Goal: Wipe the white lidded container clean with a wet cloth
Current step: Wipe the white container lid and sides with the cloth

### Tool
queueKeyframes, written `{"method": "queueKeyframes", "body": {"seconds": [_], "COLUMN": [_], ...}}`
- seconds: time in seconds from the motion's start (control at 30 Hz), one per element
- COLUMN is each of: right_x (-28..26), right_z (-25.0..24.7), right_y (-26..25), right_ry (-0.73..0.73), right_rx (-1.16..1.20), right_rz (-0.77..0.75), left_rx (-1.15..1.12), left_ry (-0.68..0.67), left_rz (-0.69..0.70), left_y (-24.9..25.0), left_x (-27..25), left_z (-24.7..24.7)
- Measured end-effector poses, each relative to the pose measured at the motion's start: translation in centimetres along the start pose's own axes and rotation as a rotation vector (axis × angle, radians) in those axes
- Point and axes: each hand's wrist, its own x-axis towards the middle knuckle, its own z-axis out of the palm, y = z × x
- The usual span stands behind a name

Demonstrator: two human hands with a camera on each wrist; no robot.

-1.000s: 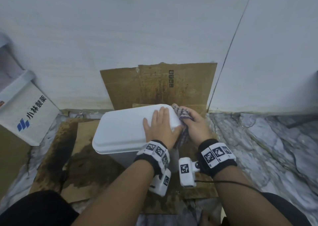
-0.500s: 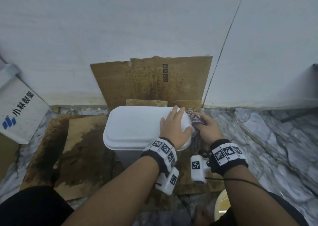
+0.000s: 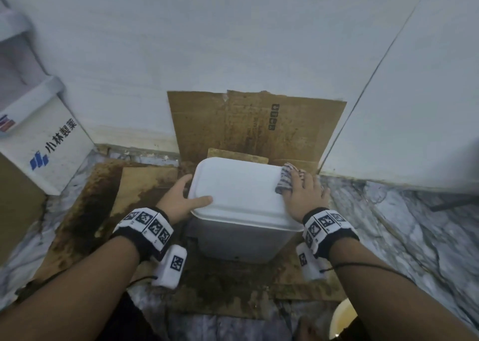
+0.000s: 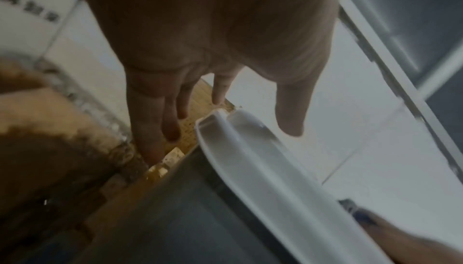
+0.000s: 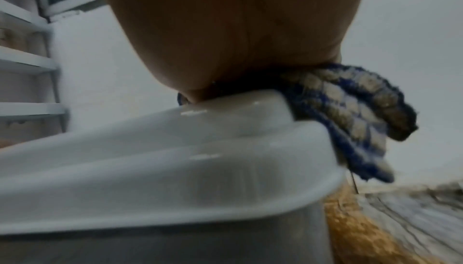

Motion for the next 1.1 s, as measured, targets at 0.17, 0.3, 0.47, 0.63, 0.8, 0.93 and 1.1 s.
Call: {"method": "queueKeyframes", "body": {"seconds": [0.17, 0.3, 0.47, 0.63, 0.8, 0.93, 1.1], "right_x": [0.9, 1.4, 2.7, 3.3, 2.7, 1.9, 2.6], "right_z": [-0.6, 0.0, 0.1, 0.4, -0.4, -2.9, -5.2], "right_y": [-3.4, -7.5, -11.0, -10.4, -8.2, -5.2, -0.3], "right_ry": [-0.062, -0.035, -0.109, -0.066, 0.045, 0.170, 0.254], "right_rx": [-0.035, -0.013, 0.035, 0.111, 0.323, 0.851, 1.567], "right_rz": [0.044, -0.036, -0.107, -0.268, -0.355, -0.102, 0.313], "left_rx": [-0.101, -0.184, -0.224, -0.236, -0.258, -0.234, -0.217], "left_ry": [-0.123, -0.150, -0.138, -0.136, -0.122, -0.103, -0.097], "left_rz": [0.092, 0.125, 0.091, 0.078, 0.115, 0.139, 0.121], "left_y": [0.0, -0.1, -0.7, -1.2, -0.7, -0.6, -0.7], "left_x": [-1.0, -1.3, -1.1, -0.6, -0.8, -1.1, -1.2], "left_z": [-0.2, -1.0, -1.2, -1.2, -1.0, -0.8, -0.7]}}
